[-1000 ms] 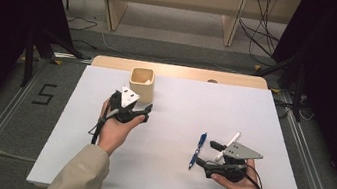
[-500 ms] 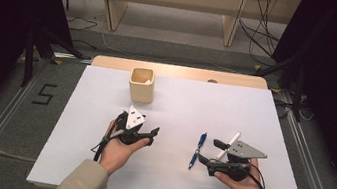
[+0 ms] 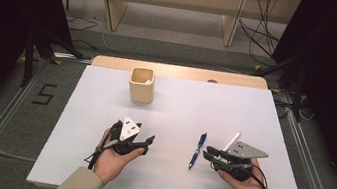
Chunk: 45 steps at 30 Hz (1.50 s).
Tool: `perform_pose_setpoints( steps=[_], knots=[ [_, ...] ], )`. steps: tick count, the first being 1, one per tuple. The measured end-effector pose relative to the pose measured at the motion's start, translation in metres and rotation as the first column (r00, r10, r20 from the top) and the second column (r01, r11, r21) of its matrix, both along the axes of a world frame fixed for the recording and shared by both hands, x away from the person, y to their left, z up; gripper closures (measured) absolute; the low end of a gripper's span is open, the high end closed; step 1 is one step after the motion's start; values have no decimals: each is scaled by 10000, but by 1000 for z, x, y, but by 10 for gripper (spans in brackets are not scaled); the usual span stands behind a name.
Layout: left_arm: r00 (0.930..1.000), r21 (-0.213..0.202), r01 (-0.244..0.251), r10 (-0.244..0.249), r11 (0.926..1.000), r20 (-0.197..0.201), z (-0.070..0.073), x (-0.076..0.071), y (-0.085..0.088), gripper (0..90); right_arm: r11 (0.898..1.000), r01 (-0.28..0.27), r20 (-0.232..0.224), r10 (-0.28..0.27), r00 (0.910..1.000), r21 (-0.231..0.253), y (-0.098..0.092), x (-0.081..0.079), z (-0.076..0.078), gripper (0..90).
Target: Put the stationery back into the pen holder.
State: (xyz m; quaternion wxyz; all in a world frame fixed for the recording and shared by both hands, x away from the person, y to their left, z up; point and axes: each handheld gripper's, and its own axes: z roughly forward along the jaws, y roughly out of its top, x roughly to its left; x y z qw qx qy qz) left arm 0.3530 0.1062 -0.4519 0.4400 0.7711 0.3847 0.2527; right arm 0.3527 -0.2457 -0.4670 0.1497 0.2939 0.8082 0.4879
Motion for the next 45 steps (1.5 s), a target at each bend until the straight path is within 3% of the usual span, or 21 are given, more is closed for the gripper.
perform_pose_setpoints(
  steps=[2,11,18,29,35,45],
  knots=[
    [10000,-21,-50,50,10000,-20,-2,-3,2,373,9997,-194,-51,194,9998,-117,-1,0,-1,900],
    [9999,28,-101,101,9999,-21,-5,-10,9,373,9958,-620,-972,552,9937,-679,4,-1,-9,900],
    [9992,-40,-387,387,9992,-59,-7,-13,19,352,9948,-562,-971,478,9941,-855,7,1,-11,900],
    [9952,169,-945,949,9954,-245,-9,-14,42,220,9930,-620,-1128,505,9923,-1008,10,3,-14,900],
    [9935,157,-1092,1096,9939,-318,-11,-14,51,201,9893,-987,-1519,818,9850,-1078,15,2,-16,900],
    [9930,253,-1097,1107,9936,-413,-14,-14,53,207,9792,-1495,-1696,1254,9775,-1374,24,0,-22,900]
  ],
)
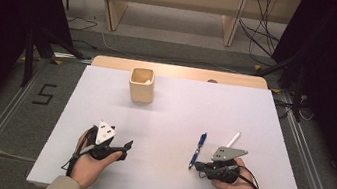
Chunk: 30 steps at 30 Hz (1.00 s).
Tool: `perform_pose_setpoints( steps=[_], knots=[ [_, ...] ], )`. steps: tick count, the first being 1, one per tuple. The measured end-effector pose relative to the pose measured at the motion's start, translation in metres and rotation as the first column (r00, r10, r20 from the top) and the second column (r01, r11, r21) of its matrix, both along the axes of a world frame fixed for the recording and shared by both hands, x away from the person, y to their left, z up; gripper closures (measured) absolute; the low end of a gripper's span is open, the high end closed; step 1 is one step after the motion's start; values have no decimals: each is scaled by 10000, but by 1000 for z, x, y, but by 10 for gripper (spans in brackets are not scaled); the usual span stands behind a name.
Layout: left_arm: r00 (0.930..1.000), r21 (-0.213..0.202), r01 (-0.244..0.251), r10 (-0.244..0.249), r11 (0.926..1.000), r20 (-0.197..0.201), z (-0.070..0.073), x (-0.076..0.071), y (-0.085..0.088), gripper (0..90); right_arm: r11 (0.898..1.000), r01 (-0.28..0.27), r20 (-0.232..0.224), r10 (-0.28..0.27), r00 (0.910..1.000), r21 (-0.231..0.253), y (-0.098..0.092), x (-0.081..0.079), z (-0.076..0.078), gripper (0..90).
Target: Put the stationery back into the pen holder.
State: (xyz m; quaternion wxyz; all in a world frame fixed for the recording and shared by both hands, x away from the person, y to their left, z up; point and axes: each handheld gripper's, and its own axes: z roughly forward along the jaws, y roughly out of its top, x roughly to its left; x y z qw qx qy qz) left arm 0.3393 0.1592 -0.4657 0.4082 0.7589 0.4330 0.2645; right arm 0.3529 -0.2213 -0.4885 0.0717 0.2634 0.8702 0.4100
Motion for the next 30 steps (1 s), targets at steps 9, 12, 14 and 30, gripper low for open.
perform_pose_setpoints(
  steps=[9,12,14,30],
  knots=[
    [10000,5,9,-9,10000,26,1,0,-2,212,10000,-12,19,13,10000,-97,5,0,-2,900],
    [10000,-13,12,-12,10000,22,0,0,-3,212,9999,-46,59,47,10000,-122,5,1,-3,900],
    [10000,-22,22,-22,10000,33,0,0,-3,212,9999,-24,54,25,10000,-130,6,1,-3,900],
    [10000,38,78,-78,10000,26,0,-1,-4,214,9999,33,107,-32,9999,-158,9,2,-4,900]
  ],
)
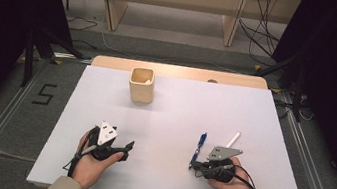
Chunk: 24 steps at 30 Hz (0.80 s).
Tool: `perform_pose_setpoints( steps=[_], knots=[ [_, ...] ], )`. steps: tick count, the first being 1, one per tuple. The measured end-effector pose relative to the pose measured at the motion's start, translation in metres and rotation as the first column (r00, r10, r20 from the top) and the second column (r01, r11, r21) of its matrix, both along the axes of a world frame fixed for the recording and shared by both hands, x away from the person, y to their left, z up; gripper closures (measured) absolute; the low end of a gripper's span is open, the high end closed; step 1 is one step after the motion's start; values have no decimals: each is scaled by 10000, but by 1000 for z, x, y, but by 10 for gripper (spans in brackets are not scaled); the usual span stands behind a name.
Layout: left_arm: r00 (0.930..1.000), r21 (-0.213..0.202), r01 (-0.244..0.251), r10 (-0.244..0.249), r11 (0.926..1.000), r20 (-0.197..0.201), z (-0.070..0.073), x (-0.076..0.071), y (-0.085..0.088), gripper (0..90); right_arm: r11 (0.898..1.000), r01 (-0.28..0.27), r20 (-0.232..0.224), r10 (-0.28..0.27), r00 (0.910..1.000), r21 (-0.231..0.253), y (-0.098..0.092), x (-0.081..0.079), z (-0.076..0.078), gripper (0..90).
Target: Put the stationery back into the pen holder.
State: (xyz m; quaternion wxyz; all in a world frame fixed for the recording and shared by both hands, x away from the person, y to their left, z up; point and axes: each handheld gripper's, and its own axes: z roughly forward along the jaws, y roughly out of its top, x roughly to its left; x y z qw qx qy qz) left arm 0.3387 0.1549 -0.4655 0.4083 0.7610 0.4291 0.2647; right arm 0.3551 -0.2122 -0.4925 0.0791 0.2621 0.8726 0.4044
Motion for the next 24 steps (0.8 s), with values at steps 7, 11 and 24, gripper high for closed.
perform_pose_setpoints(
  steps=[7,11,24],
  knots=[
    [10000,48,35,-35,10000,0,0,0,-1,214,10000,-23,23,23,10000,-35,1,1,-1,900],
    [10000,30,27,-27,10000,8,0,0,-2,214,10000,13,41,-13,10000,-21,2,1,-1,900],
    [10000,38,58,-58,10000,10,-1,0,-2,217,10000,81,6,-81,10000,-15,3,1,-1,900]
  ],
)
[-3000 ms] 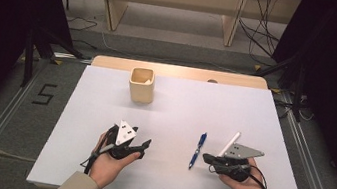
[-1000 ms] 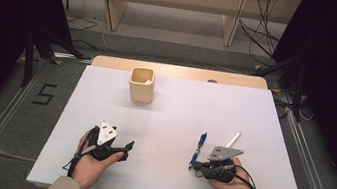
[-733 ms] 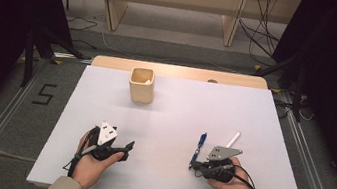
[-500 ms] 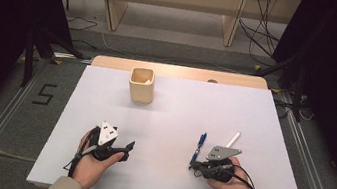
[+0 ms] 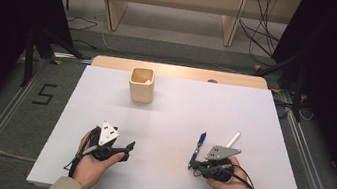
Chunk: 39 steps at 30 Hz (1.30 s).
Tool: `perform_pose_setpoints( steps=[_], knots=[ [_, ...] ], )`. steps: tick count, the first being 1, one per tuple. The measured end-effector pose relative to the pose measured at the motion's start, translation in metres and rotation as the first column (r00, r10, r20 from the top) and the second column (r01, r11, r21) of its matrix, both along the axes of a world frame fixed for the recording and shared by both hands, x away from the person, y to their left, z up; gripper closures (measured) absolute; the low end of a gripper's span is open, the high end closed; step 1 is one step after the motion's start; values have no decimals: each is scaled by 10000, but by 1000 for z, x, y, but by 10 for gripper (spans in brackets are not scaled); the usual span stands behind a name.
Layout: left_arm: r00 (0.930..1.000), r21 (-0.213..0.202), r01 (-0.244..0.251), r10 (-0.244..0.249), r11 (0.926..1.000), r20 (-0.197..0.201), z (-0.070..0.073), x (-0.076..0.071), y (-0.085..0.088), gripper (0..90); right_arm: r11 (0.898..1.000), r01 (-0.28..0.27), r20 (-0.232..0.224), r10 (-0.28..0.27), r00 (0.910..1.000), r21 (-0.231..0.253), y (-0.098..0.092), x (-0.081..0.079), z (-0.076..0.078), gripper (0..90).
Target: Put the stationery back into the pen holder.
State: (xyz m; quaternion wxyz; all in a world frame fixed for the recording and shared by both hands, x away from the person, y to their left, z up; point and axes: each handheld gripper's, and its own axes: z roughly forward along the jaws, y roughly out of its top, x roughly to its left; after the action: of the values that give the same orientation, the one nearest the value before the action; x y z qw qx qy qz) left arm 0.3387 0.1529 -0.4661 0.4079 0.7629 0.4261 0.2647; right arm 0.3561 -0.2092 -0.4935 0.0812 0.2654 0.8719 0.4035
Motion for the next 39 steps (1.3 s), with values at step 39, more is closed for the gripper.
perform_pose_setpoints(
  steps=[39],
  knots=[
    [10000,-116,58,-59,9999,-33,-1,0,-3,224,9656,2287,739,-2209,9725,-1237,-4,119,10,900]
  ],
)
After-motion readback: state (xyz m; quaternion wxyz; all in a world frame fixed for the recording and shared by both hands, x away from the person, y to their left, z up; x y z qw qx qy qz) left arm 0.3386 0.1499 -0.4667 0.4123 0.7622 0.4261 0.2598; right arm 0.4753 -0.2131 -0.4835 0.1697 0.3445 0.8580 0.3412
